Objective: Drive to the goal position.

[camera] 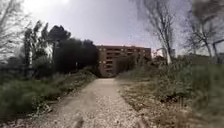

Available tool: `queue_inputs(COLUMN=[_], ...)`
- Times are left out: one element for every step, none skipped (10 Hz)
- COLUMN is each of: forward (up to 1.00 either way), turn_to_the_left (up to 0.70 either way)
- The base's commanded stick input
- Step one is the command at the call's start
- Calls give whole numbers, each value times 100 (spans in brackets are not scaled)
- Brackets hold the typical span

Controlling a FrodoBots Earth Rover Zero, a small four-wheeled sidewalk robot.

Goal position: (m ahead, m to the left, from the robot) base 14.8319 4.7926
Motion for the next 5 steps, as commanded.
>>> queue_inputs(forward=[85, 85, 85, 85, 85], turn_to_the_left=[0, 0, 0, 0, 0])
